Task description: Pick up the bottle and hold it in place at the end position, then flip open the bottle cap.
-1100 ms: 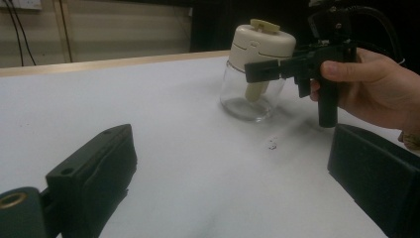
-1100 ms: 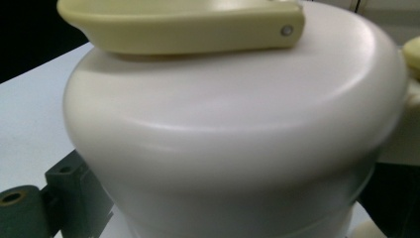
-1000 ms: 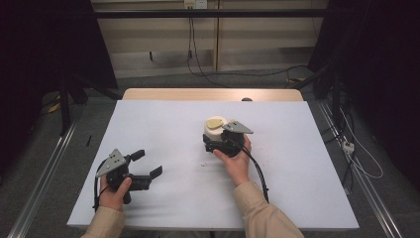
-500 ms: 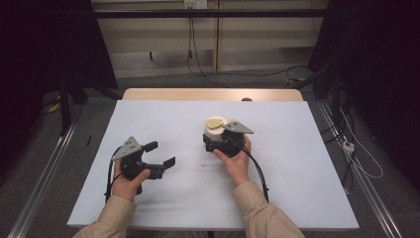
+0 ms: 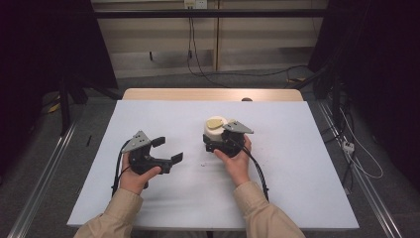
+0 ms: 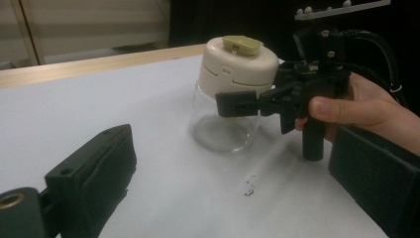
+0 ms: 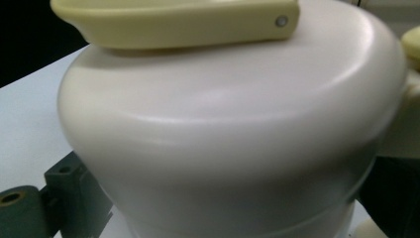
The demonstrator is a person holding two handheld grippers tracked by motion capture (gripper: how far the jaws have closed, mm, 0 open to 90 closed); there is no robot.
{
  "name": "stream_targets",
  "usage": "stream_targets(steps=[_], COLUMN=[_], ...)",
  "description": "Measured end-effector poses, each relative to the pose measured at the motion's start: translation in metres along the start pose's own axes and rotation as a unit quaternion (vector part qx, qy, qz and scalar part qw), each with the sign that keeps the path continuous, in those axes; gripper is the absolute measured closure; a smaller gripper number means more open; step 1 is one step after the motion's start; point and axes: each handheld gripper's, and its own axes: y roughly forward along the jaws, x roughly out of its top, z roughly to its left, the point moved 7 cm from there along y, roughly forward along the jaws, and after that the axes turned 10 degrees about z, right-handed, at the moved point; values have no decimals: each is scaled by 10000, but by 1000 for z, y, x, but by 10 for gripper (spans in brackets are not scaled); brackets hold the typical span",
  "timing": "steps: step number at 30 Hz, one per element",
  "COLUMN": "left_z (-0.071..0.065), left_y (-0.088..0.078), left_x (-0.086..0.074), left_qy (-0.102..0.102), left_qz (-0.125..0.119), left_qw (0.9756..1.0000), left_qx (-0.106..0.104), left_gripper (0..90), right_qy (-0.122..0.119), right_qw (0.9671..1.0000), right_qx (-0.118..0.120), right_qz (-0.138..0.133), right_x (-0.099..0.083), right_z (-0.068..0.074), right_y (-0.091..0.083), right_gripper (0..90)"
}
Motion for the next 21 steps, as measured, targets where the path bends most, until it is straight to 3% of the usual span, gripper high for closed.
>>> stream_targets(steps=[11, 21], left_z=[-2, -2], left_y=[5, 14], left_x=[10, 20], left_qy=[74, 16], left_qz=[73, 114], left_qw=[9999, 9998], left_qx=[-66, -144], left_gripper=[37, 58], right_qy=[-28, -75], right_qw=[10000, 10000], right_qx=[10, 28], right_qz=[7, 52], right_x=[0, 0], right_z=[0, 0], right_y=[0, 0], right_gripper=[41, 41])
